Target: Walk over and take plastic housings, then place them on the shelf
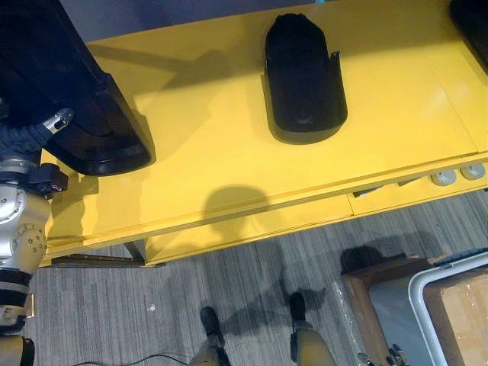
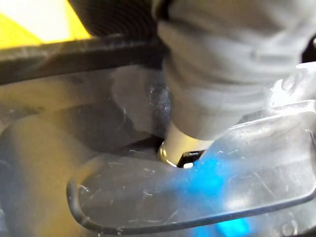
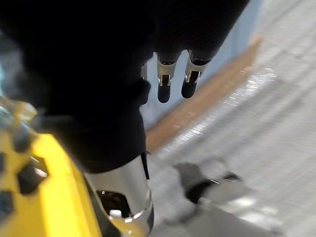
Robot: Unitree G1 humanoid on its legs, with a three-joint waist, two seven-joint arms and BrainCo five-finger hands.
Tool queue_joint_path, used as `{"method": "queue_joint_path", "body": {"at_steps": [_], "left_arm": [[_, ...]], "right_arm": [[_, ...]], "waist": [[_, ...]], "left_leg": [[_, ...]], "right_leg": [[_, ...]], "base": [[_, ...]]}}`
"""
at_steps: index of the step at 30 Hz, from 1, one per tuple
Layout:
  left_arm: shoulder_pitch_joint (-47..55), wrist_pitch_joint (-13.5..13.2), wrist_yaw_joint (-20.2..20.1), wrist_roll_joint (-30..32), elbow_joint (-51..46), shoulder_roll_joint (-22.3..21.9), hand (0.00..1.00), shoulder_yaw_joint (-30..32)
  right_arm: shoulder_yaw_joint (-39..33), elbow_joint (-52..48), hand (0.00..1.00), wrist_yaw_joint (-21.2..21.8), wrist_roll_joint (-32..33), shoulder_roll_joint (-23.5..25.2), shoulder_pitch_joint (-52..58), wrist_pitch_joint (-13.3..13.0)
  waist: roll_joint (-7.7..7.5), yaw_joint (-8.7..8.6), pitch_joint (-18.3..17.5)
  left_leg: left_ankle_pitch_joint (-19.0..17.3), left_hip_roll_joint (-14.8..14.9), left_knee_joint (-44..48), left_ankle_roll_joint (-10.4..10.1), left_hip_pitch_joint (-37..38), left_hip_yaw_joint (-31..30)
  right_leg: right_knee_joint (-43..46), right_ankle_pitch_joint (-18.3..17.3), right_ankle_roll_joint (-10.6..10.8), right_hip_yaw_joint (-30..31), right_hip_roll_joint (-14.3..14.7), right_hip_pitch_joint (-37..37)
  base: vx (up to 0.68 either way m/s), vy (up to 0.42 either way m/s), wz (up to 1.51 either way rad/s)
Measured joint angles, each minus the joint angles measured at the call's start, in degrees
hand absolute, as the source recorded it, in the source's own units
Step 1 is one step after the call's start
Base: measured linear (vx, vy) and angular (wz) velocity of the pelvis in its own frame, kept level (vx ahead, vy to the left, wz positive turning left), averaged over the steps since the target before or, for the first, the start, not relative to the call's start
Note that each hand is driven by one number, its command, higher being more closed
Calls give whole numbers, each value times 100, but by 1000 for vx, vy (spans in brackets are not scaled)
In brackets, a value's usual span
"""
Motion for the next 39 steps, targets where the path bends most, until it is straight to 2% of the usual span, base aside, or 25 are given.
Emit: {"method": "queue_joint_path", "body": {"at_steps": [7,9,10,22,27,33,37,39], "left_arm": [[-258,153,-69,1,341,218,100,-359],[-285,277,-50,19,555,223,100,-539],[-286,405,-48,70,731,223,0,-683],[-516,403,40,916,1160,235,0,-763],[-814,407,85,1485,1368,234,0,-792],[-1390,472,210,1818,1835,225,0,-1012],[-1652,513,333,1986,1849,69,0,-1009],[-1809,526,524,2171,1827,-195,0,-892]], "right_arm": [[360,594,0,111,0,-44,-131,85],[367,701,0,112,2,-43,-223,95],[421,697,0,113,3,-49,-238,95],[486,795,0,118,27,-49,-238,93],[486,822,0,148,30,-41,-240,90],[486,834,0,195,35,-11,-276,89],[477,1017,0,223,62,31,-402,90],[465,1045,0,227,63,31,-404,90]], "waist": [[-43,-7,72],[-47,-38,77],[-58,-57,84],[-117,-121,125],[-174,-122,159],[-225,-138,188],[-256,-147,204],[-256,-135,204]], "left_leg": [[25,-6,-23,2,-115,-14],[37,-9,-40,0,-108,-15],[40,-9,-46,-3,-108,-11],[79,-12,-116,-13,-57,5],[112,-16,-196,-20,-6,52],[154,-17,-240,-23,45,89],[159,-21,-238,-18,90,92],[169,-21,-244,-15,171,72]], "right_leg": [[113,-9,1,9,-6,-150],[127,-15,-10,11,-6,-152],[134,-23,-21,15,-5,-164],[186,-50,-62,46,9,-188],[224,-52,-61,96,21,-224],[247,-52,-63,136,35,-226],[314,-65,-81,164,37,-216],[314,-85,-73,151,36,-126]], "base": [[-36,10,2],[0,0,0],[0,0,0],[-8,4,0],[-41,15,-4],[-7,7,-2],[-6,5,-1],[-34,14,5]]}}
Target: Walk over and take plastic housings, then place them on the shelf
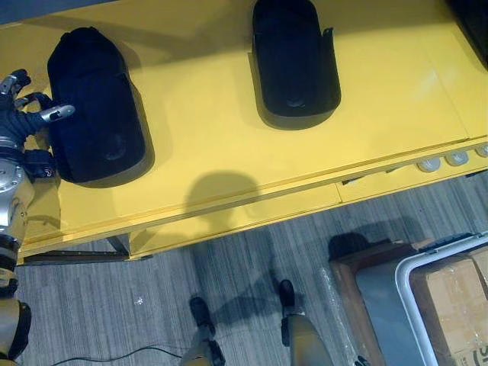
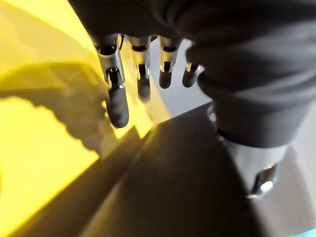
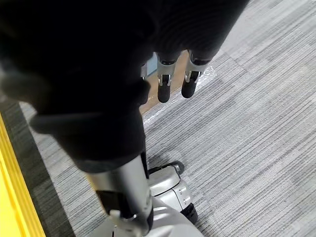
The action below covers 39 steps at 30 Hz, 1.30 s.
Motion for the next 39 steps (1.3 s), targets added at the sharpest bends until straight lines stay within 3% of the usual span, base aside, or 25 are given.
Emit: {"method": "queue_joint_path", "body": {"at_steps": [4,8,9,10,14,18,20,22,29,34,39], "left_arm": [[84,-3,746,665,-866,-815,0,1057],[769,-87,1778,1934,-2783,-1732,0,2276],[1063,-112,2009,2308,-3281,-2054,100,2464],[1209,-127,2106,2494,-3507,-2224,100,2533],[2445,-217,2405,3519,-5082,-3658,100,2466],[3815,-577,1892,3568,-5923,-4886,100,1215],[4178,-620,1519,3442,-5909,-5242,100,651],[4385,-628,1211,3315,-5882,-5453,100,243],[4409,-633,909,2778,-5291,-5646,100,105],[4199,-610,876,2671,-4992,-5653,100,121],[3762,-415,984,2673,-4413,-5636,100,393]], "right_arm": [[-19,234,0,9,0,35,7,-1],[-390,557,0,28,-13,198,31,-2],[-522,648,0,47,-39,199,41,-2],[-601,676,0,63,-51,204,52,-2],[-1028,965,0,135,-169,224,96,-11],[-1252,1083,0,161,-245,215,113,-8],[-1287,1083,0,180,-301,200,111,-7],[-1276,1084,0,180,-335,195,111,-4],[-1103,1110,0,173,-338,131,111,9],[-998,1099,0,155,-336,134,47,10],[-882,1043,0,125,-329,99,-14,6]], "waist": [[-1,6,-6],[44,16,-253],[73,29,-375],[93,35,-426],[253,39,-934],[394,65,-1163],[424,53,-1178],[434,7,-1181],[419,4,-1106],[411,15,-960],[389,14,-803]], "left_leg": [[6,-5,-69,-9,281,-98],[36,-32,-277,-24,554,-179],[36,-46,-335,-26,660,-187],[36,-48,-364,-26,727,-196],[26,-65,-463,-38,974,-329],[-10,-61,-510,-85,1064,-441],[-18,-60,-512,-94,1044,-436],[-21,-43,-513,-99,952,-414],[-7,2,-511,-94,759,-200],[-7,6,-509,-94,695,-153],[-10,7,-508,-93,631,-115]], "right_leg": [[89,-144,10,-104,-16,274],[73,-261,38,-194,-26,531],[17,-269,37,-212,-30,650],[-30,-268,36,-233,-29,731],[-350,-268,35,-354,-40,1214],[-510,-268,36,-472,-38,1448],[-512,-269,39,-450,-35,1421],[-540,-271,37,-378,-3,1325],[-721,-57,67,-43,108,1067],[-722,-56,66,3,117,985],[-716,-57,66,49,122,898]], "base": [[-33,9,13],[19,14,11],[84,33,6],[98,37,13],[97,37,21],[31,23,17],[-45,19,-1],[-82,10,-8],[-14,4,-17],[20,1,-3],[-1,0,-3]]}}
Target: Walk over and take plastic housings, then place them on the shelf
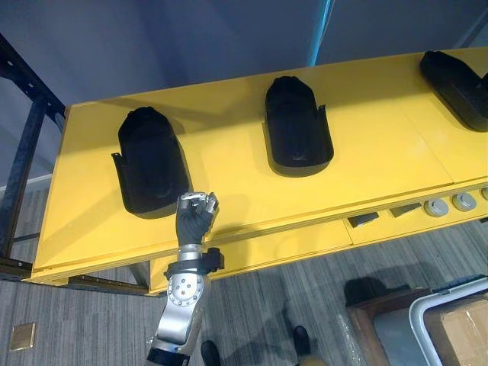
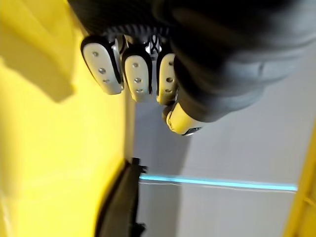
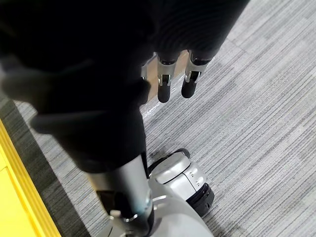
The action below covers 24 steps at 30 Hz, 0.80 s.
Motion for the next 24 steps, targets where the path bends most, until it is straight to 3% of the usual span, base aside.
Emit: {"method": "queue_joint_path", "body": {"at_steps": [10,24], "left_arm": [[-424,66,350,10,285,38,100,729],[-487,59,514,15,369,136,100,974]], "right_arm": [[55,-30,0,-5,50,4,-23,-4],[68,-15,0,-5,60,9,-28,-4]], "waist": [[-16,-7,98],[-46,-5,118]], "left_leg": [[-7,9,1,-5,-45,74],[-9,21,0,-8,-35,73]], "right_leg": [[5,-2,0,83,20,-101],[2,-3,2,83,33,-94]], "base": [[2,-1,-4],[0,0,0]]}}
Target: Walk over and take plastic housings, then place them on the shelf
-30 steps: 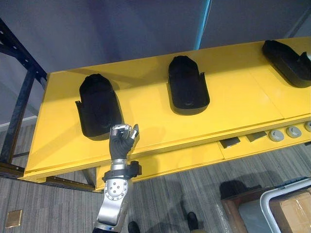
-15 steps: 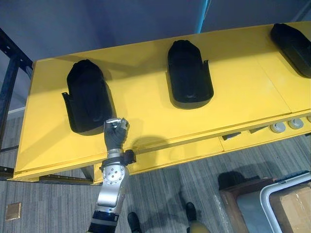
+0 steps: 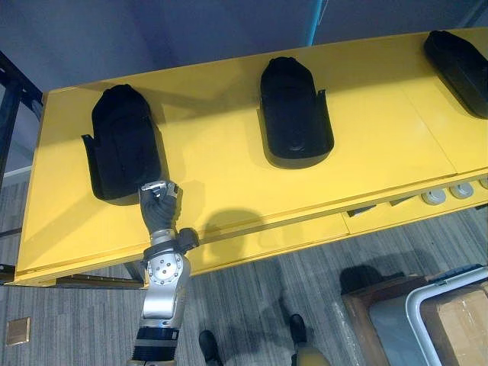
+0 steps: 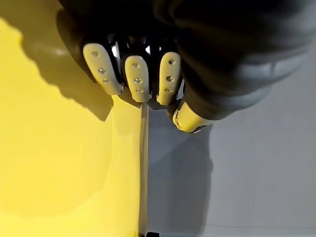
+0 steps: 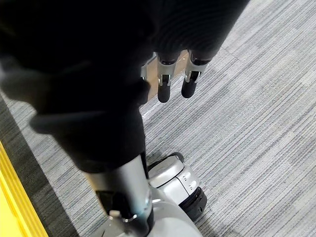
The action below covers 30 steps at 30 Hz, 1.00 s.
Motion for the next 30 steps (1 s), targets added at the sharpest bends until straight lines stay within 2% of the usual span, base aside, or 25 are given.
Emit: {"method": "queue_joint_path", "body": {"at_steps": [14,15,21,26,28,30], "left_arm": [[-438,38,308,-28,436,371,100,606],[-444,41,331,-36,436,382,0,637],[-166,55,296,-139,125,284,0,412],[1107,57,-127,-125,-1073,-198,0,-739],[1607,54,-445,-178,-1461,-285,0,-1405],[1859,50,-727,-297,-1617,-317,0,-1801]], "right_arm": [[0,58,0,0,26,50,-10,2],[0,57,0,0,28,60,-10,3],[-43,57,0,-1,40,105,-9,28],[-151,82,0,-17,39,127,-6,53],[-318,124,0,-29,38,166,-6,70],[-325,241,0,-82,38,143,-1,101]], "waist": [[-102,-27,60],[-114,-26,66],[-136,-15,61],[-134,23,21],[-131,65,-162],[-125,115,-329]], "left_leg": [[0,4,-1,0,31,61],[0,4,-1,-1,32,64],[0,4,0,0,106,63],[-25,7,-2,-14,306,-24],[-28,12,-3,-16,377,-61],[-49,18,-4,-27,507,-98]], "right_leg": [[-1,13,-11,43,9,-7],[0,15,-13,45,9,-6],[-9,22,-23,40,8,76],[-113,18,-22,-27,3,384],[-188,18,-20,-88,3,524],[-238,4,-4,-148,3,732]], "base": [[0,0,0],[0,0,0],[1,0,1],[4,1,9],[4,-2,12],[3,0,12]]}}
